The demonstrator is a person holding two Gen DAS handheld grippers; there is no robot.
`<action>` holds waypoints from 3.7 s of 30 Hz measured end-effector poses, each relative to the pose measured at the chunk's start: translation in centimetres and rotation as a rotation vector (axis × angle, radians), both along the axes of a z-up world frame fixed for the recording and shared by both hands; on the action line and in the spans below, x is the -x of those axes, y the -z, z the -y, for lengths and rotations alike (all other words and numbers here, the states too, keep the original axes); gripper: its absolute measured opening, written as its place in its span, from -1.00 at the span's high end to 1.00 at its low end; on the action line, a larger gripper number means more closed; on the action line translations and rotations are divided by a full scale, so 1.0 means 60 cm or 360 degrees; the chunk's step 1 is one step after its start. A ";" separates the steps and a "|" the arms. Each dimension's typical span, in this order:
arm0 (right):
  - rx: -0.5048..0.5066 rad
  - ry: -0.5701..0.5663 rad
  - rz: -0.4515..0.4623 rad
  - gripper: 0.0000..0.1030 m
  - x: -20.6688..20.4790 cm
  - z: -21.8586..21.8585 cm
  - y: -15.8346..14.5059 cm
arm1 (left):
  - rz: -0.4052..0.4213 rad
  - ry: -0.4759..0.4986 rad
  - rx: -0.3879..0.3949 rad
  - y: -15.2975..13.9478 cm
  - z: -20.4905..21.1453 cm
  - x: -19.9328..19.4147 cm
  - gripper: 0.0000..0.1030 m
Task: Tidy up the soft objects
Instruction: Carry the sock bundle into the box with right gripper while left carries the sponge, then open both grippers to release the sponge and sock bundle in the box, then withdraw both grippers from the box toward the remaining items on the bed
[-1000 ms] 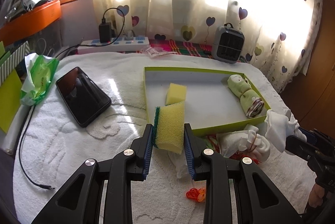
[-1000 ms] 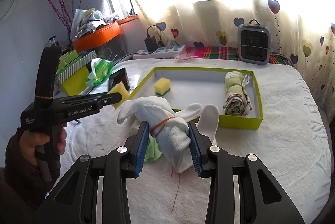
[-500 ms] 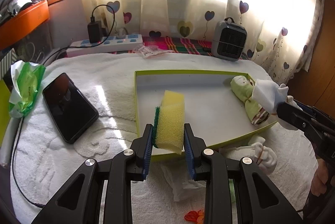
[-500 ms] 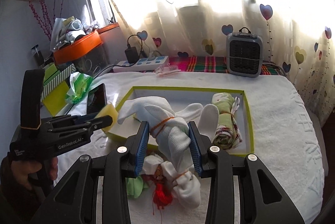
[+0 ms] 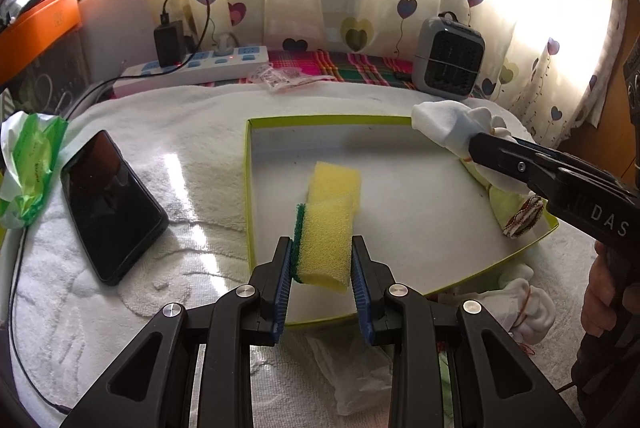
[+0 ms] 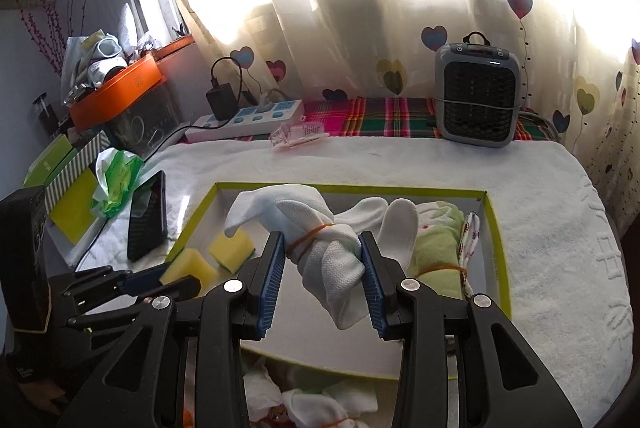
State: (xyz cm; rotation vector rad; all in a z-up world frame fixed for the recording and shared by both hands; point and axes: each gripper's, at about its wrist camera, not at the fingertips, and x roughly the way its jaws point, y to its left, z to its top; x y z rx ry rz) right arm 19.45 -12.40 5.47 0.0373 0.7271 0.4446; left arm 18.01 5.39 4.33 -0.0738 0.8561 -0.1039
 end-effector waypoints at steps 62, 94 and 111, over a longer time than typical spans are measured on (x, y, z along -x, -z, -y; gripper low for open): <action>0.0302 -0.0017 -0.0094 0.05 -0.086 -0.027 0.063 | -0.0036 0.0010 -0.0116 0.029 0.025 -0.034 0.47; 0.0200 0.0011 -0.0030 -0.15 -0.038 -0.003 0.035 | 0.0002 -0.0052 -0.0092 0.003 0.021 0.006 0.16; 0.0134 0.0028 0.0004 -0.15 0.039 0.020 0.021 | 0.0034 -0.0072 -0.0088 -0.018 0.020 0.065 0.16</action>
